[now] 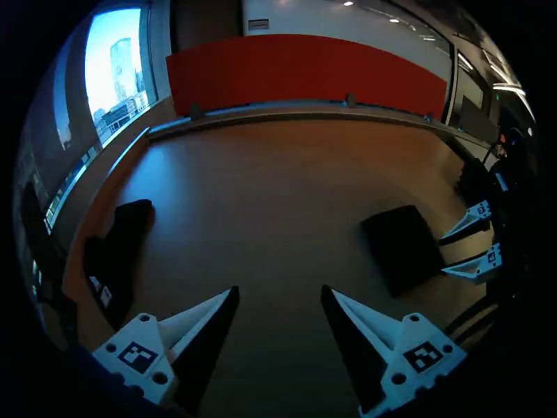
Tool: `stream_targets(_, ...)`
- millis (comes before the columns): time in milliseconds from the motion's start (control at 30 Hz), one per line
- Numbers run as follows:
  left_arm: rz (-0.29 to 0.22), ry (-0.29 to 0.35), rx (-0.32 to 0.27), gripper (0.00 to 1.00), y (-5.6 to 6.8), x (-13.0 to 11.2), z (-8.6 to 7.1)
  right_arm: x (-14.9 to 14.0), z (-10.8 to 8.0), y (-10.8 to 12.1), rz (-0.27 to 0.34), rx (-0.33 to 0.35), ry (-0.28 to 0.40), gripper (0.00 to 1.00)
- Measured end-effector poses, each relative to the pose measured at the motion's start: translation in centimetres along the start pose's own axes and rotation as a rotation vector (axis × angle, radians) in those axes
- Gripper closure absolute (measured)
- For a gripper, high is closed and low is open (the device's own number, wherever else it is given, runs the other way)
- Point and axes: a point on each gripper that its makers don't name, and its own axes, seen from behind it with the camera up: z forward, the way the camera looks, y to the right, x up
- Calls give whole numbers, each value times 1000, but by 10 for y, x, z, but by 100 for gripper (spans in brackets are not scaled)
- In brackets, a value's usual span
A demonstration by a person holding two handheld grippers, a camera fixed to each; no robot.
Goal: Fold towel
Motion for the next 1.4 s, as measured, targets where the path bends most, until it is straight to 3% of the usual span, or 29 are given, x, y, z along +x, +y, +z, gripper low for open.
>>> stream_targets(300, 4, -3, -3, 13, -1, -1, 1, -38, -9, 13, 35, -46, -51, 28)
stream_targets(567, 12, 0, -7, 13, 1, 0, 0, -45, -3, 13, 46, -54, -57, 32)
stream_targets(800, 7, 3, -6, 13, -1, -1, -2, -51, 2, 12, 47, -48, -68, 50)
stream_targets(1167, 12, 3, -6, 13, 0, -1, -2, -50, 3, 12, 65, -50, -56, 92)
stream_targets(1400, 17, 7, -8, 13, 0, 1, -2, -43, -2, 15, 65, -65, -39, 95)
